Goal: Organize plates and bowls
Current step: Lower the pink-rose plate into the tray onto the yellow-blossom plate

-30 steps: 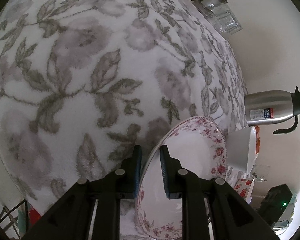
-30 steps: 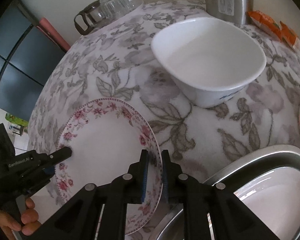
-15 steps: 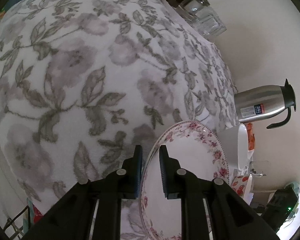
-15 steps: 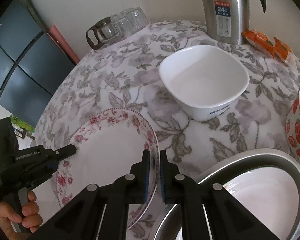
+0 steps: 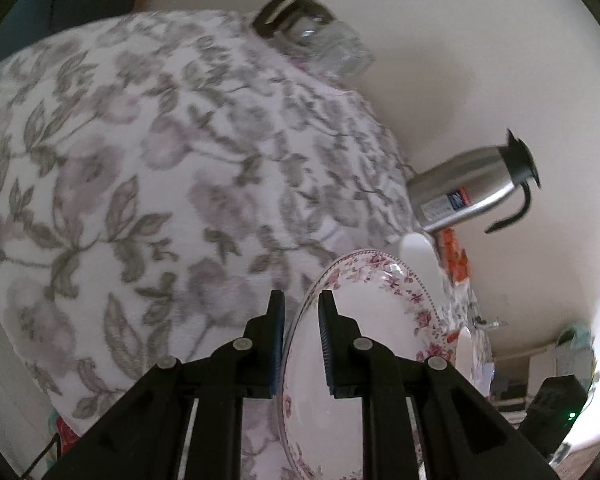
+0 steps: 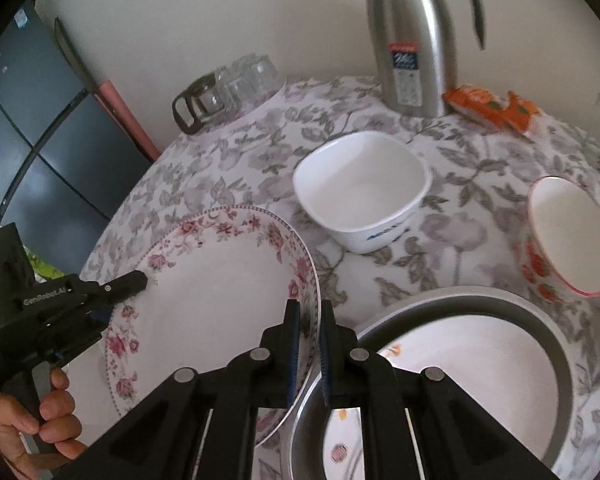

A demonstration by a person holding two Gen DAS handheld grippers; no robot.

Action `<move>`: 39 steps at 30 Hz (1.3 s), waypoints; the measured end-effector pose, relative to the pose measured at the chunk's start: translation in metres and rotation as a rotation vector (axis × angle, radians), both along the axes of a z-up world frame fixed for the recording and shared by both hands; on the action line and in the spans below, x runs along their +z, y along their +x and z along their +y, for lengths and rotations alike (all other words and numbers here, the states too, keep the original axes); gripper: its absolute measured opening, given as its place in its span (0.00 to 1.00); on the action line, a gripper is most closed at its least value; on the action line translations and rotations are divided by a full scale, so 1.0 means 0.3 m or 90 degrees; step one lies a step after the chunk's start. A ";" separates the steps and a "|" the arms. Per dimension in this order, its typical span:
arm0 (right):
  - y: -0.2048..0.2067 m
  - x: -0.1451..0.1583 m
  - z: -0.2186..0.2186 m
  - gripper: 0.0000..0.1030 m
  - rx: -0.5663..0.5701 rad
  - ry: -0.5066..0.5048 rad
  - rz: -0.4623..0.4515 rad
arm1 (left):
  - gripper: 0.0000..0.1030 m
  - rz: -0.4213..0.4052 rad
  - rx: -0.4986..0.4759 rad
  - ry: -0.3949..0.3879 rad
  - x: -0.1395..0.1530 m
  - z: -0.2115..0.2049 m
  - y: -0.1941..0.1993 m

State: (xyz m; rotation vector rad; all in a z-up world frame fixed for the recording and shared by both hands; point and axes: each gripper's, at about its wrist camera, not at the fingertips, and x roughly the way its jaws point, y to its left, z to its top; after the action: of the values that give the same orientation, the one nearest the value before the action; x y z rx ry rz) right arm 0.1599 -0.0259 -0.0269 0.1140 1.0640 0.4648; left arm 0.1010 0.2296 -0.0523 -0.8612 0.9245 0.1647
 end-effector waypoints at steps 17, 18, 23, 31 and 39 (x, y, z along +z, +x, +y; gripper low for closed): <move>-0.163 0.092 -0.351 0.10 -0.125 0.020 -0.033 | 0.16 -0.031 -0.131 -0.021 0.042 -0.304 0.035; -0.173 0.089 -0.375 0.10 -0.134 0.023 -0.031 | 0.16 -0.029 -0.139 -0.027 0.038 -0.328 0.036; -0.214 0.079 -0.459 0.10 -0.164 0.023 -0.028 | 0.16 -0.026 -0.168 -0.039 0.028 -0.405 0.033; -0.256 0.037 -0.549 0.10 -0.193 0.016 -0.008 | 0.16 -0.011 -0.201 -0.033 0.006 -0.498 0.029; -0.261 -0.027 -0.605 0.10 -0.211 0.022 0.024 | 0.16 0.021 -0.219 -0.043 -0.054 -0.545 0.041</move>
State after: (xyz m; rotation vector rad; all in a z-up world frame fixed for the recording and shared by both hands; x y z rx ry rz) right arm 0.0818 -0.2075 -0.0351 0.3256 1.0505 0.1824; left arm 0.1132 0.0660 -0.0684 -0.7506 1.0995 -0.1502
